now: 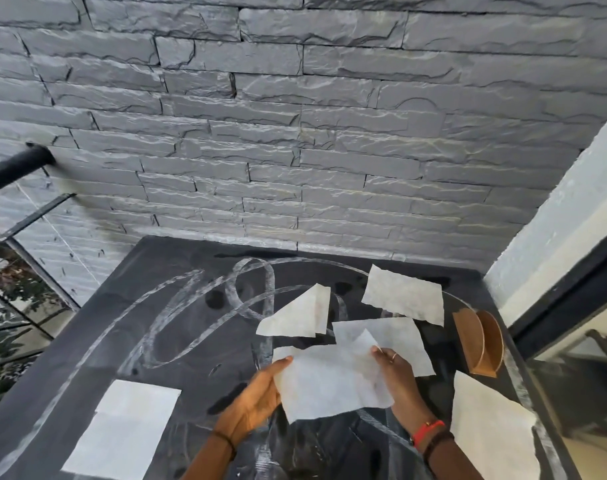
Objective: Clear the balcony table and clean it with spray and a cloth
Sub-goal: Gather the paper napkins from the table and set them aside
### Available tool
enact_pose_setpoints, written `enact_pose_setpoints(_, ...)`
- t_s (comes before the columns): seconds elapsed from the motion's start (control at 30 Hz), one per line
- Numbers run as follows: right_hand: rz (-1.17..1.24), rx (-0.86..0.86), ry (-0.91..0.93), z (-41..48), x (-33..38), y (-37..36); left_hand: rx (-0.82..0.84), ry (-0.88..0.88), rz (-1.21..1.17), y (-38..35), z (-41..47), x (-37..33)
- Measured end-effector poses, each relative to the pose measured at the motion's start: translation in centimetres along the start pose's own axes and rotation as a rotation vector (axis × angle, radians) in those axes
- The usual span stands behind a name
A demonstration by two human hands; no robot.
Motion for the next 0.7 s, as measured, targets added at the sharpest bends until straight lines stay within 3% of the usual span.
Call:
enact_pose_setpoints(0.3, -0.357, 0.008, 0.023, -2.0, -5.5, -1.3, -0.259, 0.094, 0.683, 7.0, 0.2, 0.9)
enact_pose_setpoints(0.47, -0.487, -0.006, 0.105, -2.7, -6.0, -2.4, -0.382, -0.01, 1.282, 8.8, 1.0, -0.6)
enact_pose_setpoints(0.6, -0.598, -0.053, 0.17, -2.4, -6.5, -2.2, -0.471, -0.096, 1.251, 9.4, 1.2, -2.0)
enact_pose_setpoints(0.7, -0.711, -0.089, 0.214, -1.9, -6.5, -2.0, -0.586, -0.258, 1.254, 9.3, 1.5, -4.3)
Point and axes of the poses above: each hand's wrist, its own z-axis towards the middle knuckle, its own y-axis out of the back of the hand, x = y × z, the point moved 7 cm from there along z, towards the middle knuckle, and after that the axes turned 12 degrees about z, right-handed, at the moved point
